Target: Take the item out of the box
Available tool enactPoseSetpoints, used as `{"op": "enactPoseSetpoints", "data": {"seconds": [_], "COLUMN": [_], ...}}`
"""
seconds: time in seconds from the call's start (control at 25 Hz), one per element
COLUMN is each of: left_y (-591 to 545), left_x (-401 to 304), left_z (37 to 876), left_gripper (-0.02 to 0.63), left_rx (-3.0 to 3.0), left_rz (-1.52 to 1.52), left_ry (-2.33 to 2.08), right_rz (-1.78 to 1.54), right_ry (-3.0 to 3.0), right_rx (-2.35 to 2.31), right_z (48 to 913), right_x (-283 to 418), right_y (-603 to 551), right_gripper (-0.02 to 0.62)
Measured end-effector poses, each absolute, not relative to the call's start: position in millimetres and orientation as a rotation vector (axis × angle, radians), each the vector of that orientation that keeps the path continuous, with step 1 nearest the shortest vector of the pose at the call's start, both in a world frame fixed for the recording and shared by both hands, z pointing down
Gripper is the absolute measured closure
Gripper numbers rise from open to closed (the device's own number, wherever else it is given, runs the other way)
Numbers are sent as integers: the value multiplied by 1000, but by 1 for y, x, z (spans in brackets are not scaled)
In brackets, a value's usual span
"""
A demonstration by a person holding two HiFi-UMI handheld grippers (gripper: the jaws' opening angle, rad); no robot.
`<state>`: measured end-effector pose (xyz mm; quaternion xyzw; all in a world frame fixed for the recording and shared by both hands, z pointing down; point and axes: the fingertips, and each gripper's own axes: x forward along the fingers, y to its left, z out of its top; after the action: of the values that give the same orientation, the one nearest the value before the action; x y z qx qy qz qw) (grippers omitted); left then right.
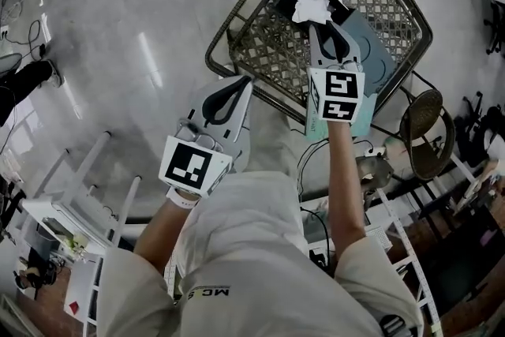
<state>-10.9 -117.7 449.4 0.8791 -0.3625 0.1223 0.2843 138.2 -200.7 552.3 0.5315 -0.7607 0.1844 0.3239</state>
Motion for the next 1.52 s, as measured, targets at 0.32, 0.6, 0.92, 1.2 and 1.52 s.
{"op": "enactPoseSetpoints", "data": {"seconds": [0.32,0.6,0.92,1.2,1.52], "left_y": [-117,-109,-99,-96,-94], "left_x": [-11,-7,-10,-12,-11], "left_z": [468,478,489,491,488], "left_gripper": [581,581,581,581,581], "left_rx": [2319,2314,2303,2295,2267], "left_rz": [344,358,383,381,369], "left_ry": [-979,-963,-957,-970,-966], "right_rz": [606,679,747,746,736], "right_ry": [-1918,-1849,-1781,-1672,-1597], "right_rx": [1362,1334,1254,1181,1136], "right_z": [601,629,658,675,682], "right_x": [145,150,150,154,163], "right_y": [-211,-219,-221,-217,-213], "right_gripper": [445,417,405,407,486]}}
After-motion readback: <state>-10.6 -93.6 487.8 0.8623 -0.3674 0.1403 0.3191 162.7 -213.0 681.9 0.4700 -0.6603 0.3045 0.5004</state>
